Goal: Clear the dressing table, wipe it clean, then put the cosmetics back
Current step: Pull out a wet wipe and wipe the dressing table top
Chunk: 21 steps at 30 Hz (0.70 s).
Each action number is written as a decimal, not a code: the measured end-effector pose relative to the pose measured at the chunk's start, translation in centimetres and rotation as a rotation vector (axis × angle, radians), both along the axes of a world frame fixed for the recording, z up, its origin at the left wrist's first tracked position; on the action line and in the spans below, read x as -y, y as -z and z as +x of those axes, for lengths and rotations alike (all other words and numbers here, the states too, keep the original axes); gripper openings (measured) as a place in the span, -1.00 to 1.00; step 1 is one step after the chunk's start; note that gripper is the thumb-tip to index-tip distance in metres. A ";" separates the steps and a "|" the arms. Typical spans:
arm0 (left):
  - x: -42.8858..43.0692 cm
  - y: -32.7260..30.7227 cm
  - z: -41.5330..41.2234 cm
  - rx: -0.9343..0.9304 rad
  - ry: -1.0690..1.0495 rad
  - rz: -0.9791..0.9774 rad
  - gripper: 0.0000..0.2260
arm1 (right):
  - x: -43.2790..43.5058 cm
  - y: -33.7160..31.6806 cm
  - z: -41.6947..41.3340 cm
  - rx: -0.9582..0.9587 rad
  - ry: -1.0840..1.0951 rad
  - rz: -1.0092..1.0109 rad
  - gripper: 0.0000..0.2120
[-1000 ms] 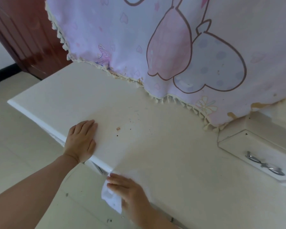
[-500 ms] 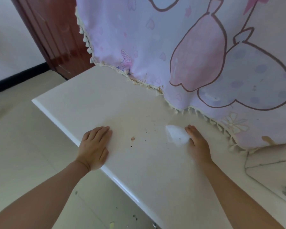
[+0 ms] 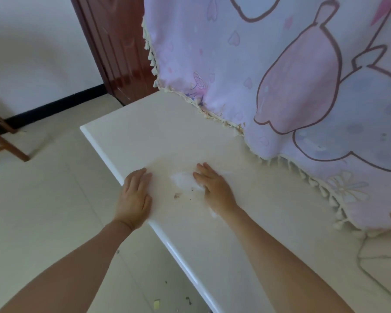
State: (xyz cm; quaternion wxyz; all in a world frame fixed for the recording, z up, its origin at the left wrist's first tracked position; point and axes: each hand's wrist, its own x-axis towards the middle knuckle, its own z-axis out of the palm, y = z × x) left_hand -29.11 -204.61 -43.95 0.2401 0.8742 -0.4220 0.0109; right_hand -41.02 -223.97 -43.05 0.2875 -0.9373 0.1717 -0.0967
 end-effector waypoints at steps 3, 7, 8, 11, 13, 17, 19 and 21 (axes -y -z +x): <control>-5.5 0.2 -2.1 -0.102 -0.274 0.011 -0.51 | -4.7 0.0 -0.6 -0.020 -0.131 0.029 -0.46; -10.6 -2.0 -2.3 -0.170 -0.478 0.060 -0.39 | -12.6 -1.3 -1.5 -0.128 -0.479 0.095 -0.49; -11.1 -2.9 -2.2 -0.159 -0.499 0.055 -0.38 | -14.0 -1.6 -1.7 -0.142 -0.544 0.111 -0.49; -12.1 -5.1 -1.9 -0.097 -0.477 0.051 -0.39 | -15.5 -2.4 -2.0 -0.105 -0.482 0.156 -0.47; -13.1 -6.0 -1.7 -0.075 -0.470 0.053 -0.40 | -14.8 -3.2 -1.8 -0.076 -0.375 0.171 -0.40; -14.4 -6.2 -2.7 -0.086 -0.465 0.064 -0.40 | -11.4 -4.9 -1.0 0.007 -0.129 0.215 -0.50; -14.6 -6.3 -3.3 -0.080 -0.431 0.073 -0.41 | -9.3 -6.1 -1.0 0.157 0.052 0.216 -0.62; -14.6 -6.4 -3.6 -0.078 -0.412 0.082 -0.41 | -6.7 -6.6 -1.8 0.301 0.179 0.157 -0.68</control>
